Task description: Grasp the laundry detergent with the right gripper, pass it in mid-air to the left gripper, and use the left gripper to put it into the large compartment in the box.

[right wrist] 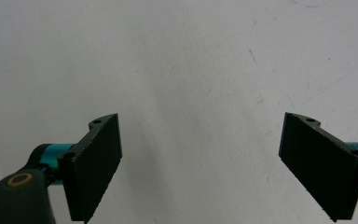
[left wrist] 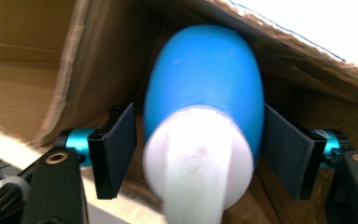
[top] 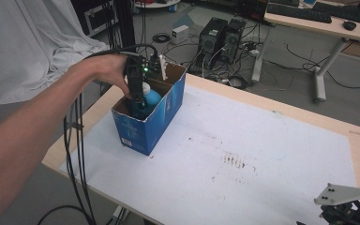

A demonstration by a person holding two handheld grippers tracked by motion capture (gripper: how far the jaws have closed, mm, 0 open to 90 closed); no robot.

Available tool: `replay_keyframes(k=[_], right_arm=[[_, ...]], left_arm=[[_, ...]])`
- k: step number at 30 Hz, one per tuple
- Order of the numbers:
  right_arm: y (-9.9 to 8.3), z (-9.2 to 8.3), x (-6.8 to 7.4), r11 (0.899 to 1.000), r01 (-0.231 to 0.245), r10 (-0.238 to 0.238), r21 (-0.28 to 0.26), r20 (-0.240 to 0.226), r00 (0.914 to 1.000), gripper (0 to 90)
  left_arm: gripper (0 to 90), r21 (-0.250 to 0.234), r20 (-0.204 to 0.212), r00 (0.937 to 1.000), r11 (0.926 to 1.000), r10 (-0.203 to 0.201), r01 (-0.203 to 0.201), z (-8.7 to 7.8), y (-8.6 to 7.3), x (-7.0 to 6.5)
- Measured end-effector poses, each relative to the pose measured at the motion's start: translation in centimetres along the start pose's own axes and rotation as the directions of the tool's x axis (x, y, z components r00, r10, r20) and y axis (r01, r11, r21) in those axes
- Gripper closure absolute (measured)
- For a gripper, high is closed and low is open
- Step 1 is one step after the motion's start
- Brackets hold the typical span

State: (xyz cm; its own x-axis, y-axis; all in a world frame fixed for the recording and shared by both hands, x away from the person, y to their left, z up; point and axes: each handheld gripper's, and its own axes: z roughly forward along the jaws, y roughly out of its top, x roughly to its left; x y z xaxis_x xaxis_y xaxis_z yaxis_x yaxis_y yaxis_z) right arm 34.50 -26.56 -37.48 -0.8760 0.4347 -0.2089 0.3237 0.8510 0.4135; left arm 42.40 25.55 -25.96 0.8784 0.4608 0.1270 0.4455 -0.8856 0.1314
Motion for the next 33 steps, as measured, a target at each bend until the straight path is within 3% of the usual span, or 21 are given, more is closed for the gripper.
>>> replay_keyframes(k=[16,26,33], right_arm=[[0.2,-0.1,0.0,1.000,-0.001,0.001,-0.002,0.001,1.0000,12.6],[0.5,-0.4,-0.2,1.000,0.003,-0.003,-0.009,0.007,1.0000,12.6],[0.6,-0.6,-0.2,1.000,0.004,-0.004,-0.010,0.006,1.0000,12.6]], left_arm=[[23.9,-0.011,-0.025,0.9996,0.9999,-0.011,0.011,-2.7,0.4,-0.1],[20.5,-0.072,-0.053,0.9974,0.9960,0.050,-0.053,-6.3,3.5,-1.5],[18.6,-0.085,-0.043,0.9945,0.9915,0.095,-0.099,-7.1,6.2,-3.0]])
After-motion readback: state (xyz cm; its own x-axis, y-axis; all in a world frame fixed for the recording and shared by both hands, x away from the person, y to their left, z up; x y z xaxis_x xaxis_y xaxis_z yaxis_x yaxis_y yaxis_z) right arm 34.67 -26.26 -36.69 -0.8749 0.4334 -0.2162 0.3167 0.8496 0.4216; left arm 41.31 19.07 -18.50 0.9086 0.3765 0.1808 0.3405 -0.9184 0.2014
